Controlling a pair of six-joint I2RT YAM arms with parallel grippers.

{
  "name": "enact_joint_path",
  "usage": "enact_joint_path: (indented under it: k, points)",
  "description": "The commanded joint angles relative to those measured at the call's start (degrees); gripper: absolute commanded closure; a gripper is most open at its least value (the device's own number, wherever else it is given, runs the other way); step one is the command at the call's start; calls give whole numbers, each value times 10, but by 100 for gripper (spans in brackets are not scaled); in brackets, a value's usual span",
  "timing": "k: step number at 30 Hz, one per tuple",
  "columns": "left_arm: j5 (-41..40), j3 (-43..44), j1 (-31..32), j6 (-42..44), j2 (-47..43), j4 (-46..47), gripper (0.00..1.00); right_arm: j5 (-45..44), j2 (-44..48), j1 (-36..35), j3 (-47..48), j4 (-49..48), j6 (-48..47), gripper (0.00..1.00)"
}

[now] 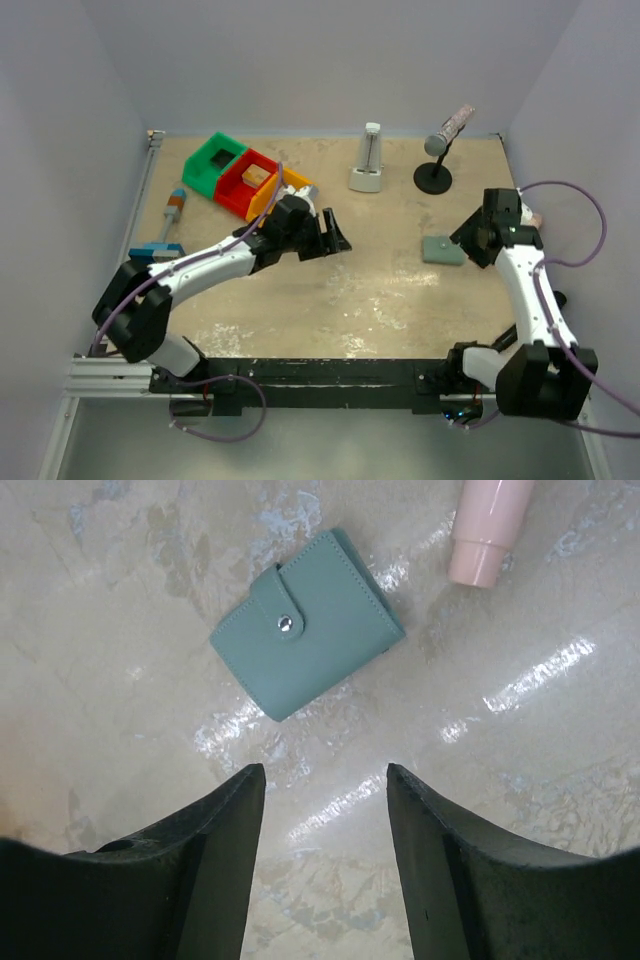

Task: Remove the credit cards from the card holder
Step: Move the card holder to the center of the board.

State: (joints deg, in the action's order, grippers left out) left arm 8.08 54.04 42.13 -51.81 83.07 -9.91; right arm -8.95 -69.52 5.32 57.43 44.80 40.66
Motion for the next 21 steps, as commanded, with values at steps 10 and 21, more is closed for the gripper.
enact_joint_path:
  k: [10,21]
  points:
    - [37,243,55,-80,298,283,34,60,220,0,-158,-64,4,45]
    - [113,397,74,-64,473,302,43,114,374,0,-222,-21,-29,45]
